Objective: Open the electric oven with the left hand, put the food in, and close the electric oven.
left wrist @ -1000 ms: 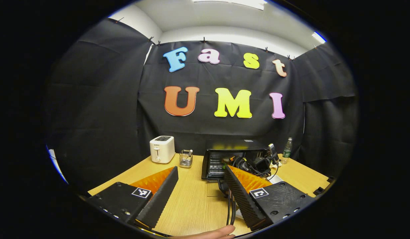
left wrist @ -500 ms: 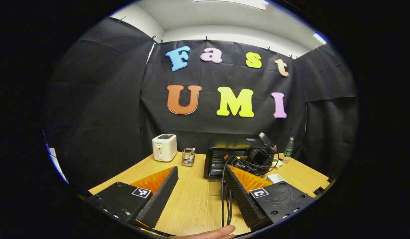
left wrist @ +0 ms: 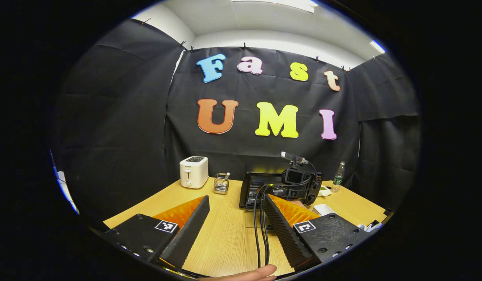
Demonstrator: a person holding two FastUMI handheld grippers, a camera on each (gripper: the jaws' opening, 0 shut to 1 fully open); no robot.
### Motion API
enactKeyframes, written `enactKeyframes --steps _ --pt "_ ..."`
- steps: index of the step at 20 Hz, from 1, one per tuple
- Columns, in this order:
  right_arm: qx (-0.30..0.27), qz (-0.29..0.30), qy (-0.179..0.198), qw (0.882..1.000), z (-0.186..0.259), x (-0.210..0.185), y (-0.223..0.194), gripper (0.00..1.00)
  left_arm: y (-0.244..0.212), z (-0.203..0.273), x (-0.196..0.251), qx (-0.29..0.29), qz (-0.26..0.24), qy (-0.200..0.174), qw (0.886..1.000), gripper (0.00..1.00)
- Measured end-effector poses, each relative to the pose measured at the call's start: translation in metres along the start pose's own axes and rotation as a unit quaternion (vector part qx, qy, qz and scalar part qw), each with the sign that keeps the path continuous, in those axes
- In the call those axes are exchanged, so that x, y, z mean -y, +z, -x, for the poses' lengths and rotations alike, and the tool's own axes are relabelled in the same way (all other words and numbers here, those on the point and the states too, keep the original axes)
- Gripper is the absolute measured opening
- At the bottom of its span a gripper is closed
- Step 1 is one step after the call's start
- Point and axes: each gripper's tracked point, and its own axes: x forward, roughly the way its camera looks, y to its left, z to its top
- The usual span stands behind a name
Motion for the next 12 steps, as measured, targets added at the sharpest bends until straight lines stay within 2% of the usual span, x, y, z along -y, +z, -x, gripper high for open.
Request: enactKeyframes --steps 6,9,12 --pt "-0.069 0.03 -0.012 0.997 0.017 0.002 -0.009 1.0 -0.004 0.006 -0.007 -0.006 0.005 0.01 1.0 0.92" --pt "-0.1 0.052 -0.008 0.994 0.03 0.002 -0.011 1.0 -0.004 0.01 -0.006 -0.005 0.002 0.009 1.0 0.92" --pt "-0.115 0.049 0.005 0.992 0.051 0.003 -0.008 1.0 -0.006 0.009 -0.004 -0.007 0.0 0.01 1.0 0.92"
